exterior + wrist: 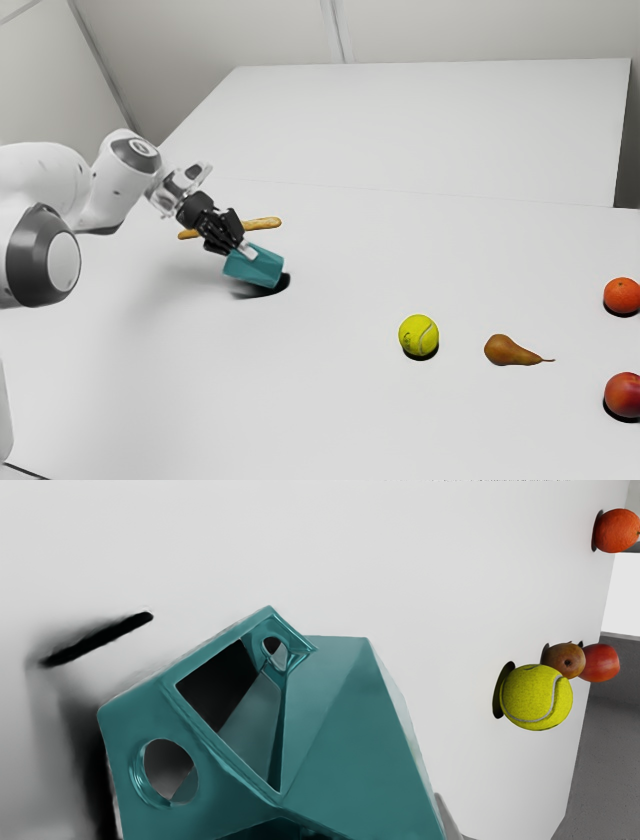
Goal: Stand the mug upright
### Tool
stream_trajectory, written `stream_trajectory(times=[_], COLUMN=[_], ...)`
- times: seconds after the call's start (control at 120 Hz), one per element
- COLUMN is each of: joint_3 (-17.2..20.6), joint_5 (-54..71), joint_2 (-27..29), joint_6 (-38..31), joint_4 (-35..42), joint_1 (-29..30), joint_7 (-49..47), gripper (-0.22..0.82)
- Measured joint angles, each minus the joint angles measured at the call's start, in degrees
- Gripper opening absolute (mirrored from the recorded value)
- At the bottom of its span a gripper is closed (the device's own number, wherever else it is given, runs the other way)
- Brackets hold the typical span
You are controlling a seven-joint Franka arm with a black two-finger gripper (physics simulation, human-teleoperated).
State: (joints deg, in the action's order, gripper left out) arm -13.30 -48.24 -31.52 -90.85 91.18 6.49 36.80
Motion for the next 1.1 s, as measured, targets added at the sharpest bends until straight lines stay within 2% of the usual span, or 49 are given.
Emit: stream_trajectory(times=[0.267, 0.358, 0.517, 0.792, 0.917, 1.1], joint_3=[-0.11, -0.07, -0.12, -0.40, -1.30, -2.95], joint_5=[3.20, 6.04, 14.95, 28.02, 32.94, 37.16], joint_2=[2.02, 4.50, 10.16, 15.37, 18.22, 18.70], joint_6=[-0.90, -2.90, -9.27, -18.06, -20.29, -20.97], joint_4=[-0.37, 0.25, 4.86, 12.05, 16.71, 18.74], joint_1=[0.05, -1.50, -4.34, -7.84, -8.87, -11.03], joint_7=[-0.31, -0.73, -1.95, -5.81, -8.45, -11.77], gripper=[-0.18, -0.18, -0.18, -0.18, -0.18, -0.18])
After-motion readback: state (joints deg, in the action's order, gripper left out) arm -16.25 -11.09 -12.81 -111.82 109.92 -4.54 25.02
